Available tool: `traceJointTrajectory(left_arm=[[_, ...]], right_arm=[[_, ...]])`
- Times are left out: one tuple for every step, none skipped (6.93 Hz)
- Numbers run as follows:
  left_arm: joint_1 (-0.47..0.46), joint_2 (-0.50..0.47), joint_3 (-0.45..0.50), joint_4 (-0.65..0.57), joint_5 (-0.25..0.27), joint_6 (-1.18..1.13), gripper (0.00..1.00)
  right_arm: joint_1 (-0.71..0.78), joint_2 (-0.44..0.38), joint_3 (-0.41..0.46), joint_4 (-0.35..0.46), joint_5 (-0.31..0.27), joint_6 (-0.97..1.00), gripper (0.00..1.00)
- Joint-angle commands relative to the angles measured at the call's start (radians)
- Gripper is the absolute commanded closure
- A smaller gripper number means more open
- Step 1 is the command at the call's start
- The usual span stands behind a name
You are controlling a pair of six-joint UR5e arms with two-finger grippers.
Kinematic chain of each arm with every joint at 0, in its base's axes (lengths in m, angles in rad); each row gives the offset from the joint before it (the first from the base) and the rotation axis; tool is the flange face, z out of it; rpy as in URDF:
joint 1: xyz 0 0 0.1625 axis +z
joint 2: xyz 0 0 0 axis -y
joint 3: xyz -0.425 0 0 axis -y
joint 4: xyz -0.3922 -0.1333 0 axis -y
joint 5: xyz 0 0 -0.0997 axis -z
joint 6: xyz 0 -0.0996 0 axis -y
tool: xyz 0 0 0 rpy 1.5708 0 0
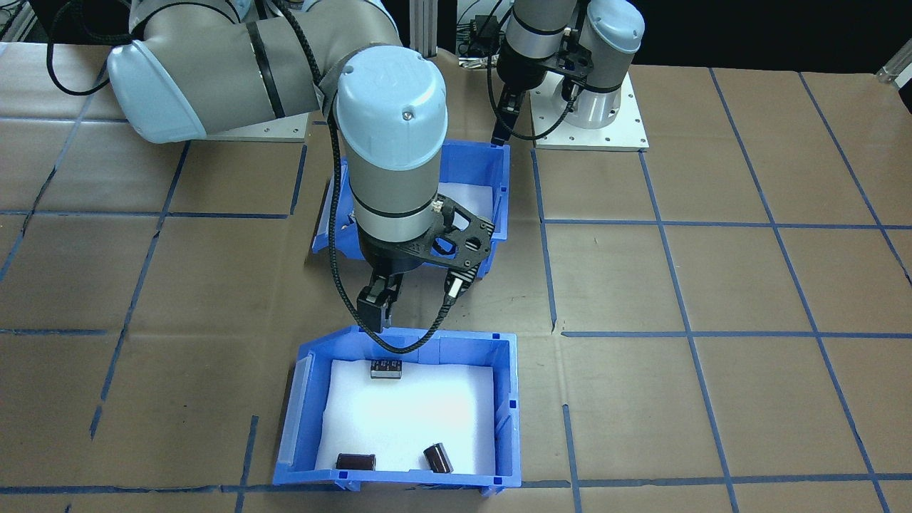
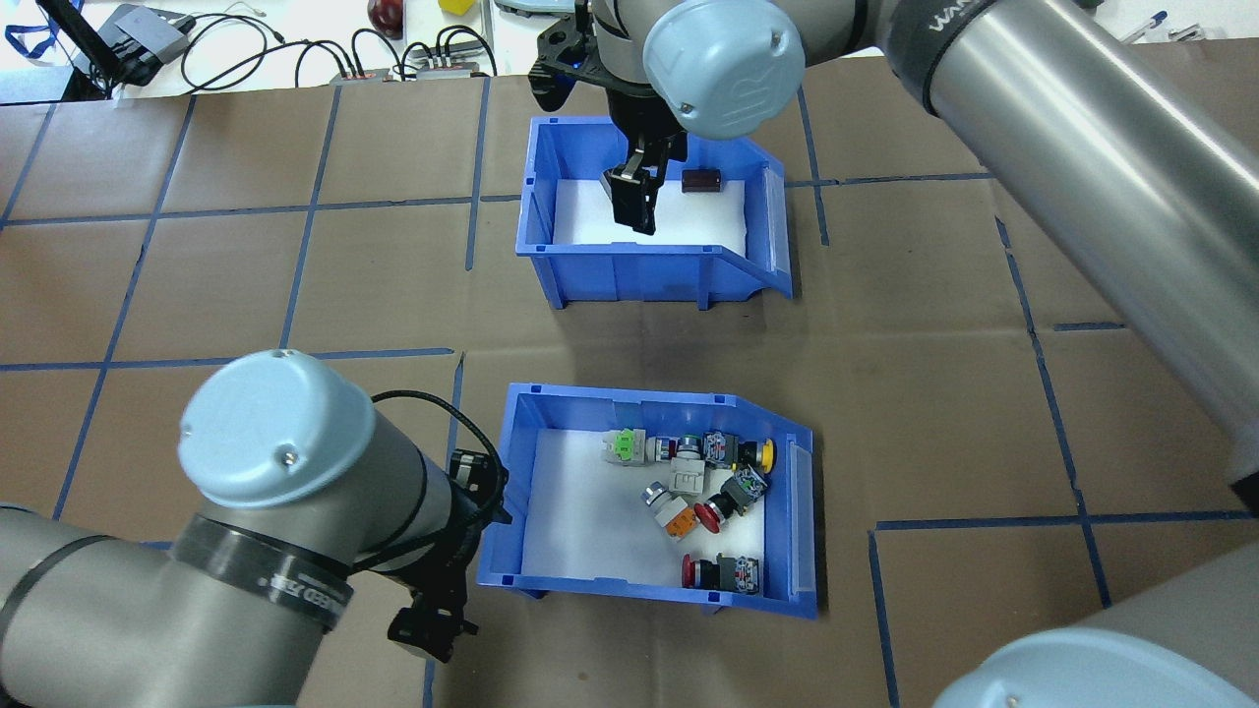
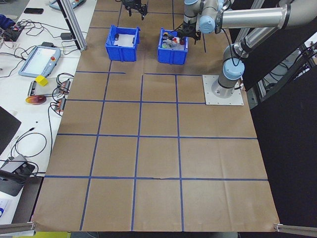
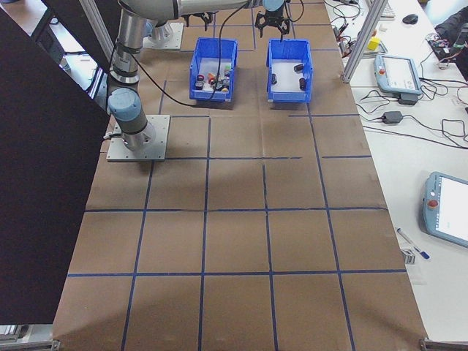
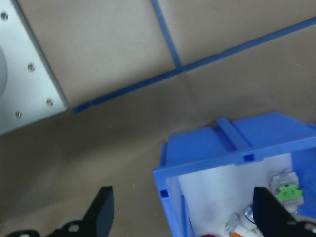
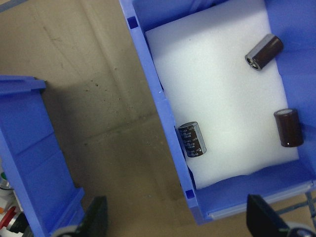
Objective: Place button box in front
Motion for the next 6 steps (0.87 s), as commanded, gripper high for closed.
traceJointTrajectory(left_arm=[[-0.159, -0.161, -0.013, 0.199, 0.001, -0.187, 0.02], [-0.208, -0.224, -0.010, 0.282, 0.009, -0.221, 0.02], [-0.218, -0.243, -0.008, 0.316, 0.009, -0.232, 0.02], [-0.223, -0.246, -0.019, 0.310, 0.009, -0.231, 0.03], [-0.227, -0.251, -0.040, 0.310, 0.011, -0.231, 0.10], [-0.227, -0.262, -0.050, 0.316, 0.012, -0.226, 0.14]], right_arm=[[0.018, 0.043, -0.004, -0.059, 0.011, -0.156, 0.00], [0.038, 0.073, -0.001, -0.087, 0.011, -0.173, 0.00], [0.047, 0.110, -0.002, -0.110, 0.009, -0.217, 0.00], [0.047, 0.151, 0.007, -0.190, 0.008, -0.227, 0.00], [0.049, 0.175, 0.010, -0.200, 0.000, -0.225, 0.00], [0.047, 0.190, 0.018, -0.200, -0.003, -0.227, 0.00]])
